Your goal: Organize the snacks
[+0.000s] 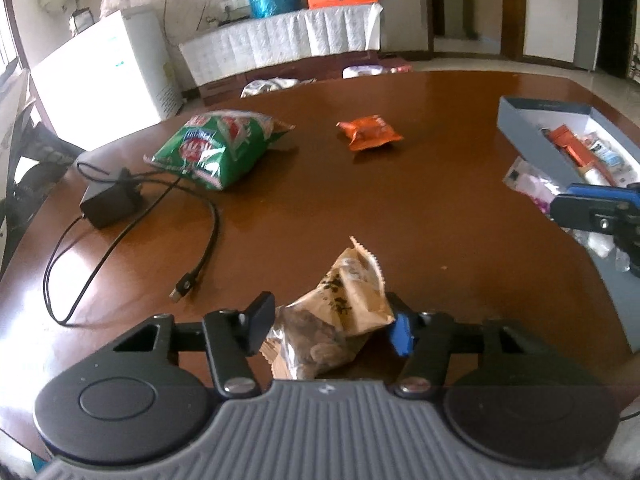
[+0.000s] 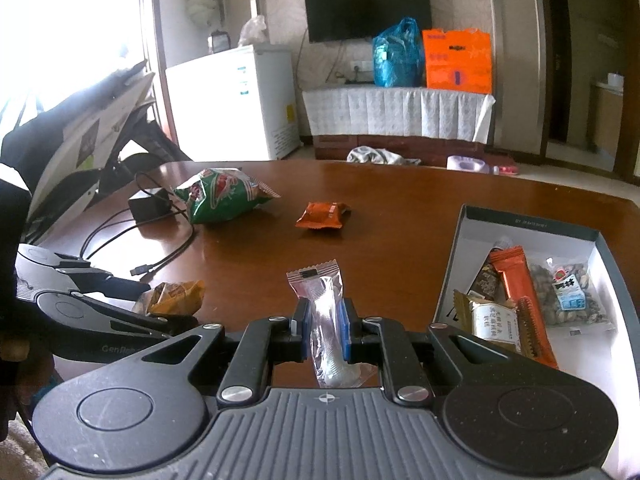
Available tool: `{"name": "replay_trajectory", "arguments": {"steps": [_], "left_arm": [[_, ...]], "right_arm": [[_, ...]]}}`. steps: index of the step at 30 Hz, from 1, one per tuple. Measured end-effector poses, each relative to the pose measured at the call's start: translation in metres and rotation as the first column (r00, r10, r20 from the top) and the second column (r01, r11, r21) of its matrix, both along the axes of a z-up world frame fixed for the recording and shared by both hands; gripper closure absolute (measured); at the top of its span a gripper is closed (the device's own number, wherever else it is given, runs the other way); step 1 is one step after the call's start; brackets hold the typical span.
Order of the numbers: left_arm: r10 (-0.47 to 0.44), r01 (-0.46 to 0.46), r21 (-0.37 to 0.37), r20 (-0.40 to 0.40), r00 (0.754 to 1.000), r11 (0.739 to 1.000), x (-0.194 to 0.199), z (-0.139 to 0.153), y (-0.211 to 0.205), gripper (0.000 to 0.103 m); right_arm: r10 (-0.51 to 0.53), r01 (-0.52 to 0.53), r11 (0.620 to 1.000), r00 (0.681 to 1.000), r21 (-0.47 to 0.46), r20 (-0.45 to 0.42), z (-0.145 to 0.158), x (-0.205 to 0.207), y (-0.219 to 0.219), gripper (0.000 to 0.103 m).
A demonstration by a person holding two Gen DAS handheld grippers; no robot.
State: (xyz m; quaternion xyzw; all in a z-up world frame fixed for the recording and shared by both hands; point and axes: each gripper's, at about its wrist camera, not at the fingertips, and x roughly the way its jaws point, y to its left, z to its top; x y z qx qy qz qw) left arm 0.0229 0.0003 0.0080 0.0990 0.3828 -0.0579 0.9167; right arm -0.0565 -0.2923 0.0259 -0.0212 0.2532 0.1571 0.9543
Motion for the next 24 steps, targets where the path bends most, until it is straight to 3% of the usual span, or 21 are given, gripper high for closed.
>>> {"name": "replay_trajectory", "arguments": {"steps": [10, 19, 24], "left_arm": [[-0.072, 0.077, -0.065, 0.078, 0.994, 0.995, 0.000, 0.017, -0.037, 0.061], [-0.115, 0.131, -0.118, 0.138, 0.984, 0.984, -0.005, 0.027, -0.059, 0.063], [-0.171, 0.203, -0.141, 0.212, 0.962, 0.969, -0.011, 0.036, -0.087, 0.063]], "right_arm": [[-0.029, 0.029, 0.999, 0.999, 0.020, 0.023, 0.010, -0.007, -0.013, 0.086], [-0.058, 0.055, 0.997, 0.997, 0.047, 0.056, 0.024, -0.018, -0.038, 0.086], [-0.101, 0.097, 0.994, 0.992, 0.051, 0.072, 0.028, -0.023, -0.056, 0.086]]}}
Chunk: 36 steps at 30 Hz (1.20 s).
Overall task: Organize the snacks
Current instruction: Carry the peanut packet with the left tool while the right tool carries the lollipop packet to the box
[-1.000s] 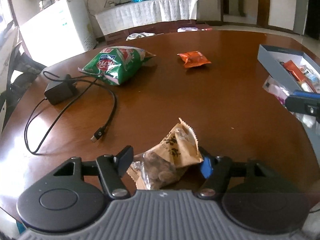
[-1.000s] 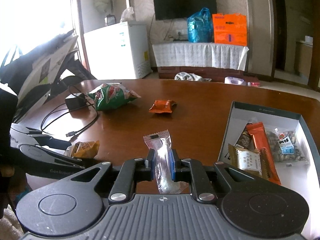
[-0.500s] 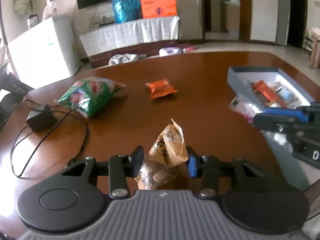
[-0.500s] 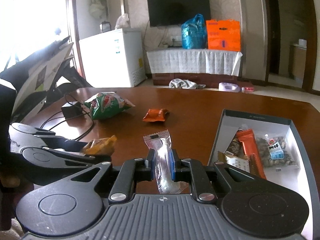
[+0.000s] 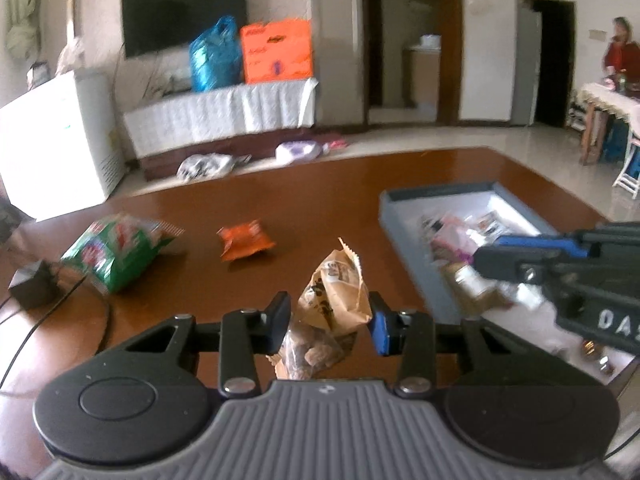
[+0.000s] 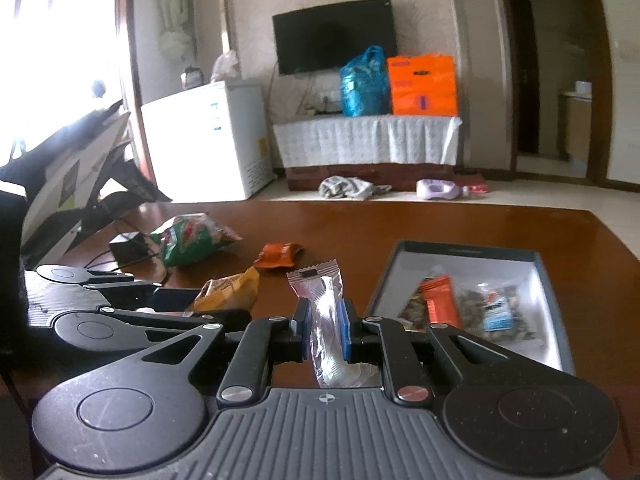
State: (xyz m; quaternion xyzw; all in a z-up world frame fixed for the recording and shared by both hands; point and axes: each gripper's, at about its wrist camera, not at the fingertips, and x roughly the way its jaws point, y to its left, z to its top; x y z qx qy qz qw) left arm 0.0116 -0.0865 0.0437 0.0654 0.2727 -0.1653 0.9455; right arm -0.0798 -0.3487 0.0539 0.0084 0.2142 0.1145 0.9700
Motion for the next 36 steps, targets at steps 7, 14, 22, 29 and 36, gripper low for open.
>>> {"name": "replay_trajectory", "arguments": {"steps": [7, 14, 22, 29, 36], "left_arm": [[-0.143, 0.144, -0.077, 0.019, 0.990, 0.987, -0.001, 0.006, -0.036, 0.063], [-0.253, 0.251, -0.116, -0.001, 0.967, 0.961, -0.006, 0.004, -0.067, 0.063], [-0.382, 0.380, -0.038, -0.050, 0.923, 0.924, -0.016, -0.010, -0.102, 0.063], [-0.411, 0.411, -0.017, -0.109, 0.905, 0.911, -0.011, -0.020, -0.110, 0.063], [-0.398, 0.403, -0.008, -0.186, 0.898, 0.915, -0.001, -0.029, -0.112, 0.063]], "right_arm": [[-0.086, 0.086, 0.996, 0.996, 0.001, 0.008, 0.002, -0.007, -0.035, 0.086], [-0.173, 0.173, 0.985, 0.983, -0.011, -0.060, -0.010, 0.002, -0.069, 0.086], [-0.225, 0.237, 0.970, 0.957, 0.050, -0.185, -0.030, 0.019, -0.096, 0.086], [-0.250, 0.266, 0.963, 0.942, 0.045, -0.223, -0.037, 0.025, -0.103, 0.085], [-0.246, 0.255, 0.967, 0.946, 0.021, -0.210, -0.037, 0.026, -0.100, 0.084]]}}
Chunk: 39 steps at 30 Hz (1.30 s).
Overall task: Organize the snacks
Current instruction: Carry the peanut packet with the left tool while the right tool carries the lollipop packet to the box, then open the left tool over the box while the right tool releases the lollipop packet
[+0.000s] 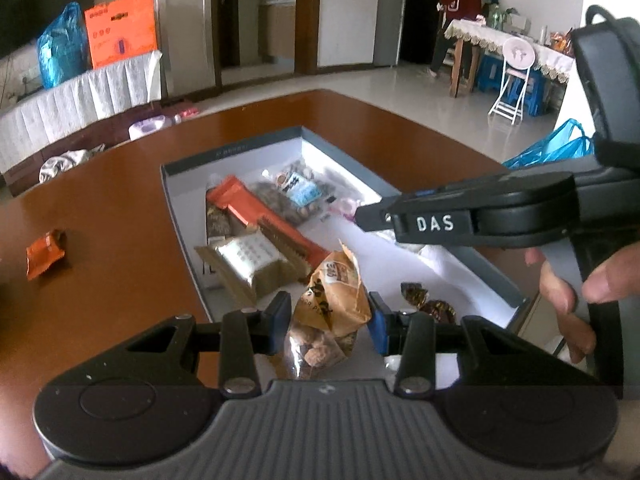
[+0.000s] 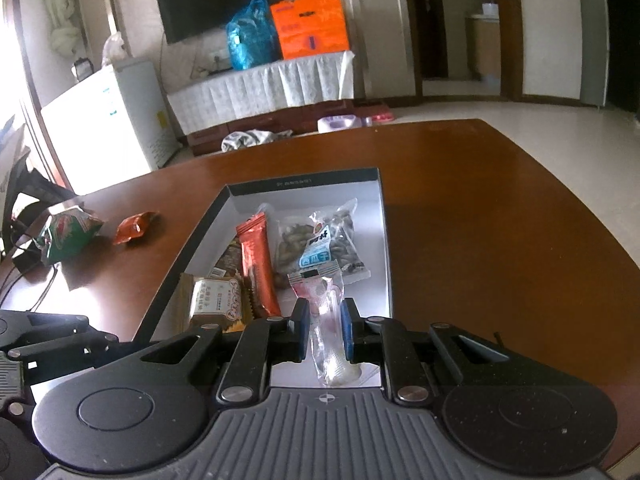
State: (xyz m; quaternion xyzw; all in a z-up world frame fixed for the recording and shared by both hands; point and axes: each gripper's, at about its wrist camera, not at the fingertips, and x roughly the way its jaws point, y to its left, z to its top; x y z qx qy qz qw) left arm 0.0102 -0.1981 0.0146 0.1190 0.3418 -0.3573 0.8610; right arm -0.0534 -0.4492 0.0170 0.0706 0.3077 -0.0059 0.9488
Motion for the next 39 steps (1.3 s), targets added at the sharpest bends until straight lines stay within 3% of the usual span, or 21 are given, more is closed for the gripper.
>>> {"name": "replay_trajectory", "arguments": {"steps": [23, 29, 34, 35, 39], "left_arm": [[0.019, -0.019, 0.017, -0.006, 1.000, 1.000, 0.004, -0.004, 0.001, 0.063], [0.016, -0.016, 0.016, 0.004, 1.000, 1.000, 0.002, -0.004, 0.000, 0.056], [0.036, -0.035, -0.020, 0.069, 0.997, 0.999, -0.003, 0.001, 0.004, 0.025], [0.045, -0.042, -0.032, 0.082, 0.996, 0.999, -0.004, 0.003, 0.005, 0.020], [0.058, -0.051, -0.064, 0.108, 0.992, 0.997, -0.006, 0.008, 0.010, 0.019]], "right_arm": [[-0.007, 0.007, 1.000, 1.000, -0.025, -0.002, -0.005, 0.003, 0.003, 0.083], [-0.006, 0.006, 1.000, 1.000, -0.012, 0.004, -0.004, 0.002, 0.002, 0.082], [-0.015, 0.015, 1.000, 1.000, 0.001, 0.010, -0.004, 0.001, -0.001, 0.071], [-0.019, 0.019, 1.000, 1.000, 0.010, 0.019, -0.004, 0.001, -0.001, 0.066], [-0.052, 0.045, 0.996, 0.994, 0.081, 0.092, -0.002, -0.004, -0.006, 0.032]]}}
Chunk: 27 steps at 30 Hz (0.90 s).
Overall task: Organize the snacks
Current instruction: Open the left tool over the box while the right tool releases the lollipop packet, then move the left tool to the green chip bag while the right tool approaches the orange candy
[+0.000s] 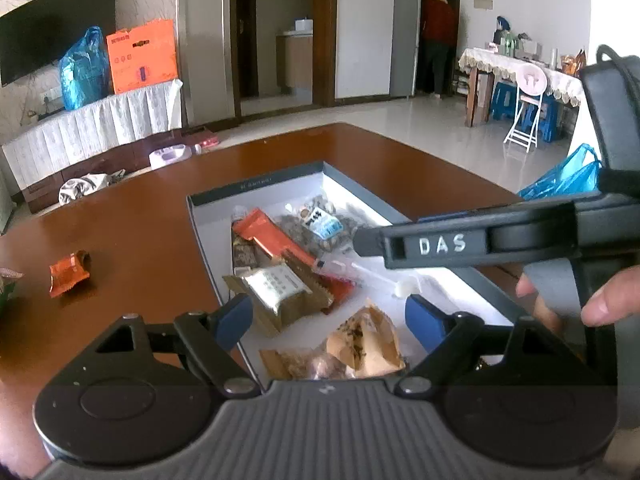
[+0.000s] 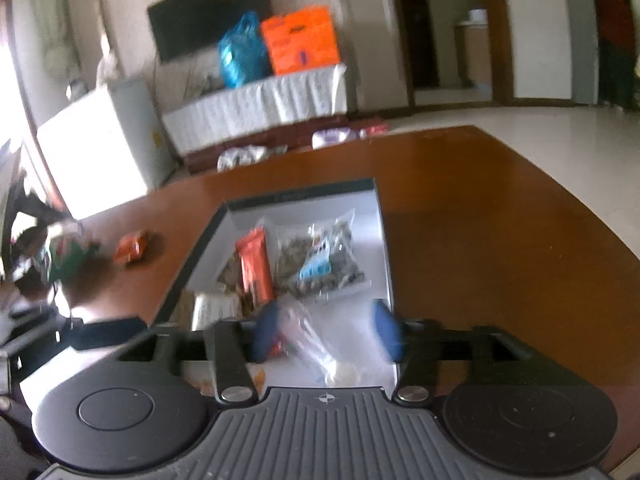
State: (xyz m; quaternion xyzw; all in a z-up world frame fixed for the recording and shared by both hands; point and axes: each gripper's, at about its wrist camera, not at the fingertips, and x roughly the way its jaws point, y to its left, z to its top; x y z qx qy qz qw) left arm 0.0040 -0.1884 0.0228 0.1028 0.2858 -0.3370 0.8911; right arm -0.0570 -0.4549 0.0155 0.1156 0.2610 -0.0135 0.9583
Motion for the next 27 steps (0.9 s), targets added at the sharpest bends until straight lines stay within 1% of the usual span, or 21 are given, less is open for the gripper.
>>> {"name": "replay_trajectory", "arguments": {"steps": [1, 2, 3, 6, 8, 9, 10, 12, 14, 16, 18, 21, 23, 25, 27], "left_arm": [[0.002, -0.002, -0.007, 0.007, 1.000, 1.000, 0.000, 0.001, 0.001, 0.019], [0.008, -0.008, -0.012, 0.016, 1.000, 1.000, -0.001, 0.002, 0.003, 0.019], [0.012, -0.012, -0.014, 0.022, 1.000, 1.000, 0.000, 0.004, 0.004, 0.019], [0.031, -0.030, -0.030, 0.052, 0.998, 0.999, -0.001, 0.009, 0.010, 0.019], [0.052, -0.047, -0.049, 0.099, 0.994, 0.998, -0.002, 0.016, 0.020, 0.018], [0.064, -0.060, -0.042, 0.115, 0.991, 0.997, -0.002, 0.019, 0.025, 0.015], [0.084, -0.080, -0.040, 0.124, 0.989, 0.996, -0.001, 0.021, 0.031, 0.015], [0.158, -0.152, -0.052, 0.135, 0.978, 0.987, 0.003, 0.025, 0.046, 0.015], [0.210, -0.205, -0.060, 0.109, 0.972, 0.977, 0.011, 0.029, 0.061, 0.015], [0.297, -0.289, -0.081, 0.109, 0.949, 0.954, 0.021, 0.035, 0.076, 0.015], [0.384, -0.373, -0.104, 0.115, 0.916, 0.922, 0.034, 0.041, 0.089, 0.015], [0.498, -0.478, -0.153, 0.147, 0.855, 0.865, 0.057, 0.054, 0.108, 0.015], [0.567, -0.541, -0.180, 0.161, 0.808, 0.822, 0.075, 0.059, 0.114, 0.014], [0.608, -0.583, -0.175, 0.165, 0.777, 0.793, 0.088, 0.060, 0.123, 0.014], [0.629, -0.605, -0.172, 0.185, 0.755, 0.777, 0.095, 0.056, 0.139, 0.014]], "right_arm": [[-0.004, 0.004, 1.000, 1.000, 0.005, 0.015, 0.001, 0.000, 0.001, 0.029], [-0.015, 0.015, 1.000, 0.999, -0.003, 0.030, 0.002, -0.001, 0.002, 0.019], [-0.023, 0.024, 1.000, 0.999, -0.012, 0.040, 0.003, -0.002, 0.004, 0.015], [-0.007, 0.008, 1.000, 0.998, -0.015, 0.058, 0.002, -0.002, 0.006, 0.015], [-0.003, 0.007, 0.999, 0.997, -0.041, 0.075, 0.002, 0.000, 0.010, 0.013], [-0.007, 0.011, 0.999, 0.996, -0.049, 0.084, 0.002, 0.002, 0.012, 0.008], [-0.014, 0.018, 0.999, 0.996, -0.044, 0.092, 0.002, 0.002, 0.012, 0.007], [-0.029, 0.033, 0.999, 0.995, -0.041, 0.098, 0.002, 0.004, 0.014, 0.007], [-0.029, 0.033, 0.999, 0.994, -0.039, 0.103, 0.002, 0.005, 0.016, 0.007], [-0.028, 0.033, 0.999, 0.993, -0.041, 0.111, 0.002, 0.005, 0.019, 0.007], [-0.024, 0.029, 0.998, 0.994, -0.049, 0.111, 0.001, 0.003, 0.023, 0.007], [-0.017, 0.025, 0.998, 0.994, -0.066, 0.111, 0.001, 0.002, 0.031, 0.007], [-0.009, 0.018, 0.997, 0.994, -0.076, 0.107, 0.000, 0.003, 0.039, 0.007], [0.012, -0.001, 0.996, 0.993, -0.092, 0.118, 0.001, 0.003, 0.050, 0.007], [0.040, -0.027, 0.994, 0.992, -0.106, 0.123, 0.003, 0.004, 0.063, 0.007]]}}
